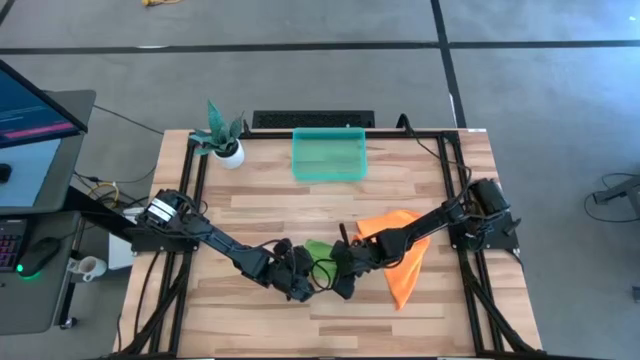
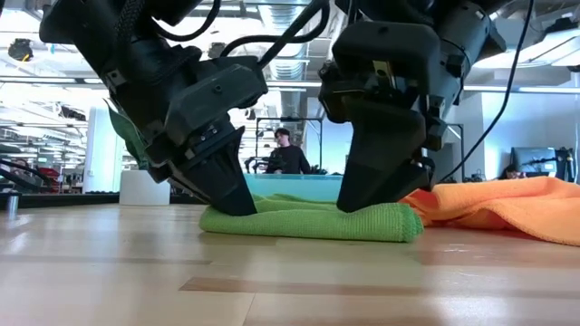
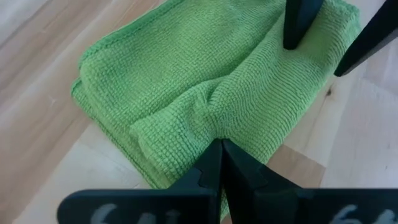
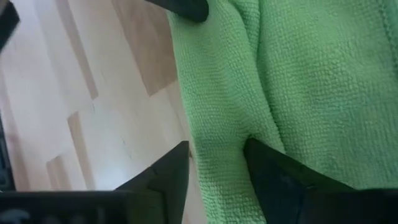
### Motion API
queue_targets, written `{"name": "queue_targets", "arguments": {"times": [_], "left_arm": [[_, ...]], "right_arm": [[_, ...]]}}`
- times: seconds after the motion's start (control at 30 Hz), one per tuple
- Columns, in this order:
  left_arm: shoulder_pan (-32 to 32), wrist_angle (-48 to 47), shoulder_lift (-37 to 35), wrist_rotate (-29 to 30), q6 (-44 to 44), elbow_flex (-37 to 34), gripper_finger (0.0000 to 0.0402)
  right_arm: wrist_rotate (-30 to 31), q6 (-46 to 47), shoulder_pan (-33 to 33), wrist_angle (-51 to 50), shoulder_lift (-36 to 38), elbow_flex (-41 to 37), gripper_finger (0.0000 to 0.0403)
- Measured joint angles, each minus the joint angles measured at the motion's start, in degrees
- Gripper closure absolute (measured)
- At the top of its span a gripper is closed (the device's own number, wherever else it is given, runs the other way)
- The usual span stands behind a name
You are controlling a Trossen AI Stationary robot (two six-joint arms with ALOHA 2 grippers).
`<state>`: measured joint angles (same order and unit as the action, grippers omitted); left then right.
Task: Roll towel into tight, uniform cylinder
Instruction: Roll the green microfiber towel
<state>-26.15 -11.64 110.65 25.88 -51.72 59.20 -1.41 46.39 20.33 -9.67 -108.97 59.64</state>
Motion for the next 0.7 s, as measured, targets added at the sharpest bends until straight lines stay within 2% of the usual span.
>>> {"name": "queue_targets", "arguments": {"times": [0.47, 0.7], "left_arm": [[-0.09, 1.01, 0.07, -0.17, -1.63, -0.08, 0.0402], [-0.07, 1.84, 0.11, -0.13, -1.47, -0.22, 0.0402]], "right_arm": [[-0.99, 1.35, 2.38, -0.93, 0.02, 0.03, 0.0244], [-1.3, -2.36, 2.12, -3.78, 3.85, -0.4, 0.0248]]}}
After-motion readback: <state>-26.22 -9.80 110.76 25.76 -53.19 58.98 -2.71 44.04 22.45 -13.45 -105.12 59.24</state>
